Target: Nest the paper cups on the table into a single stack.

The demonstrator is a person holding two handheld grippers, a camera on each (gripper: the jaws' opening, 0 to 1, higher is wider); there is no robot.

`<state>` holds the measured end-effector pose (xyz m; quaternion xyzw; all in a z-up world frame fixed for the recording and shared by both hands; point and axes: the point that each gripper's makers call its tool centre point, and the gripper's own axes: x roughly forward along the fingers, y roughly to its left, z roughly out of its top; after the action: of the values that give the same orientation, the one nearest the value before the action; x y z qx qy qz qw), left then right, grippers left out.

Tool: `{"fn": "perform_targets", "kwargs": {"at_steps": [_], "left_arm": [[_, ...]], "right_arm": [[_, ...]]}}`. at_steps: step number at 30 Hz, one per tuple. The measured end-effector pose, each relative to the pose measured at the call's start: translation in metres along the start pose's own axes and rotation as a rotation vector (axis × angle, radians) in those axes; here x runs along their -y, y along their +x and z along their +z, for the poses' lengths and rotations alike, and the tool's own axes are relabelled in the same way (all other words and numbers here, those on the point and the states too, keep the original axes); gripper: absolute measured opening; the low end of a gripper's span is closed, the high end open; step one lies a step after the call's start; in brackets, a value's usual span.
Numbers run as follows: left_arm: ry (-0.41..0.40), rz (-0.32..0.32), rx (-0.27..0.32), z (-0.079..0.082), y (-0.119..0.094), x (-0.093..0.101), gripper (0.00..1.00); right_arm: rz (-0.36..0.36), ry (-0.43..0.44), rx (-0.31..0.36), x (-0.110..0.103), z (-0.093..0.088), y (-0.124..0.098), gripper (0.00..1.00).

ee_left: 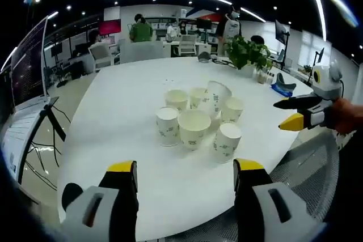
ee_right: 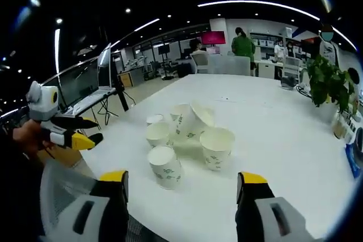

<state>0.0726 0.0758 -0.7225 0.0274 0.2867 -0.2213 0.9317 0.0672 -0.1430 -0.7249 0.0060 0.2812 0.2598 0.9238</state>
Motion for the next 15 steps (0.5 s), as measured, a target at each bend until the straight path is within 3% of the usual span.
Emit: {"fn": "perform_targets", "kwargs": {"at_steps": [15], "left_arm": [[0.004, -0.002, -0.003, 0.0002, -0.0008, 0.0006, 0.68]], "right_arm": [[0.011, -0.005, 0.006, -0.0040, 0.0021, 0.0006, 0.78]]}}
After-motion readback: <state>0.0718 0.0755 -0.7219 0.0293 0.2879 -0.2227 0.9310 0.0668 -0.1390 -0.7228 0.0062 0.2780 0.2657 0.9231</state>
